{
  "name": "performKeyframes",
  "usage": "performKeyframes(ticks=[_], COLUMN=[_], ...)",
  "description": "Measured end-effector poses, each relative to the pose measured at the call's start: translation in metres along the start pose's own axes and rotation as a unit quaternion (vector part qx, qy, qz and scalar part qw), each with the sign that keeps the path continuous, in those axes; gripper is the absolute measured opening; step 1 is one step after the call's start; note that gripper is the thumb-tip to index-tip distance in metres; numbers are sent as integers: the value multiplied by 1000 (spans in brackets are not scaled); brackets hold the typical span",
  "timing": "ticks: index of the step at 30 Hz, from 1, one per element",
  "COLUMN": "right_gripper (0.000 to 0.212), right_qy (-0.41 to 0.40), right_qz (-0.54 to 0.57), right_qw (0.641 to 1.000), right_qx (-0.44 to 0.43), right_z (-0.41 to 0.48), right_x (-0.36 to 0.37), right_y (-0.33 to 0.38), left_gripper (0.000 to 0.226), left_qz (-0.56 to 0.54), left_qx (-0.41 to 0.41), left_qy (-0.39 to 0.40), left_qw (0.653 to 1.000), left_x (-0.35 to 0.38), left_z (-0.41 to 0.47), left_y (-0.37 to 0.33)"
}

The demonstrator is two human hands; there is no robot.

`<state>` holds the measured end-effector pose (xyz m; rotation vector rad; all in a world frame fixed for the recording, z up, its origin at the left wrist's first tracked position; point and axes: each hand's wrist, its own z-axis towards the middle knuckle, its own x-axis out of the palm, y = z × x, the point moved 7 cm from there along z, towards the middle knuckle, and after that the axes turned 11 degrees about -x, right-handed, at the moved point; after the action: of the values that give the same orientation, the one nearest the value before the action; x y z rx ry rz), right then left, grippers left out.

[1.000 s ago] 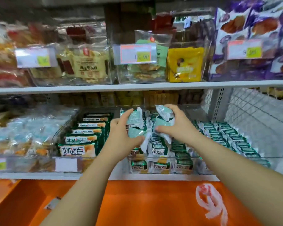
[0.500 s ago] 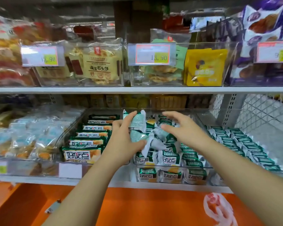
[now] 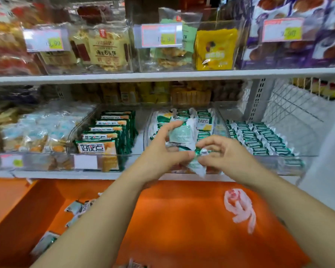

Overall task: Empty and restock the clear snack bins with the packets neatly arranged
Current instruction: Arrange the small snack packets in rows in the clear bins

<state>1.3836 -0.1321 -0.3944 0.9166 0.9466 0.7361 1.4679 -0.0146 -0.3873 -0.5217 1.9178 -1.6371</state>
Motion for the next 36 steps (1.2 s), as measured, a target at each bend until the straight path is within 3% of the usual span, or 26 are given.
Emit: performKeyframes(ticks=[6,10,13,15,18,21,25,28,36], right_gripper=[25,22,24,25,27,27,38,39,51], right_qy=[60,101,50,-17,-114,-88,-25,-46,-72], right_qz=[-141,-218,-247,-263,-273,-286,-199,-150,-52], right_qw=[986,966,964,961,936,913,953,966,989], right_qx=[-70,-97,-83,-88,-191,-276,-227,-203,-120], right_z=[-30,-31,-21,-18,-24,-31,-31,-30,-26], right_x=[22,24,-3,-20,-19,7,18,12,5], right_y=[0,0,-4,-4,11,14,0,0,-4], left_gripper=[33,28,20,27,45,43,31,11,8], left_qz=[-22,4,-93,-178,-253,-267,-279,-252,-105], left_qx=[-34,-73,-130,-173,-241,-266,-249,-233,-186], left_qy=[-13,-12,1,6,30,58,77,95,55], left_qw=[999,997,987,969,937,925,924,934,975], left_x=[8,5,-4,-7,1,12,9,10,5], left_z=[-4,0,6,9,6,2,1,-2,-3], left_y=[28,40,47,53,64,68,63,57,53])
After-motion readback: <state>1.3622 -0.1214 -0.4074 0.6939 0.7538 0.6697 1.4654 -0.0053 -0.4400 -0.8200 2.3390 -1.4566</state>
